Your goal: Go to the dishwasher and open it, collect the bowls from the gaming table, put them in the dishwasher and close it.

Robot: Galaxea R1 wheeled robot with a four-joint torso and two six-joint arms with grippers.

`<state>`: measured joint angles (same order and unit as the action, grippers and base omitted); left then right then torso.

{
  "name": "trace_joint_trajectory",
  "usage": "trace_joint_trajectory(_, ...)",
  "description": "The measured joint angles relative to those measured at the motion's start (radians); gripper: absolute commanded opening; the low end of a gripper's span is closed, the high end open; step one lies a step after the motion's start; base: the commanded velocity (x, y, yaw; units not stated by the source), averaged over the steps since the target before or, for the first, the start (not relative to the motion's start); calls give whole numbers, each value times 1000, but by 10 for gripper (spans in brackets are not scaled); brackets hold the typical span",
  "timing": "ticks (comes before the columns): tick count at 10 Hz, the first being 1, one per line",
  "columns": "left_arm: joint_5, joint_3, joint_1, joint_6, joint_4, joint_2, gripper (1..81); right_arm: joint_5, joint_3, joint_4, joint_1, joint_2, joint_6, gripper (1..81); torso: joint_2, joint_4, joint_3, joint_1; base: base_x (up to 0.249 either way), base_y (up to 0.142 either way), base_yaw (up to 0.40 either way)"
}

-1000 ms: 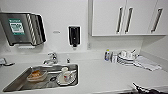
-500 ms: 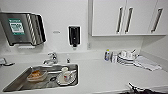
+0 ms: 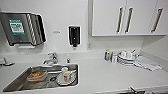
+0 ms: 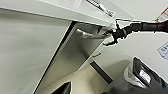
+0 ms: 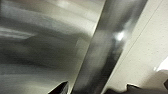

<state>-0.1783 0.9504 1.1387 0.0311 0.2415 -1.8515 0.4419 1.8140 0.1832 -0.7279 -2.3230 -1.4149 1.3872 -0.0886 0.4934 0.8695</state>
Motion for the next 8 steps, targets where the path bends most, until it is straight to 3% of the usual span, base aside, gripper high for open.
trace_joint_trajectory(4, 1, 0, 1, 0, 1, -4, 811, -37, -5, 24, -16, -1, -7, 811, 0, 0, 0, 0, 0, 0, 0)
trace_joint_trajectory(8, 2, 7, 0, 0, 1, -9, 811, -90, -117, 79, -30, 97, -9, 811, 0, 0, 0, 0, 0, 0, 0)
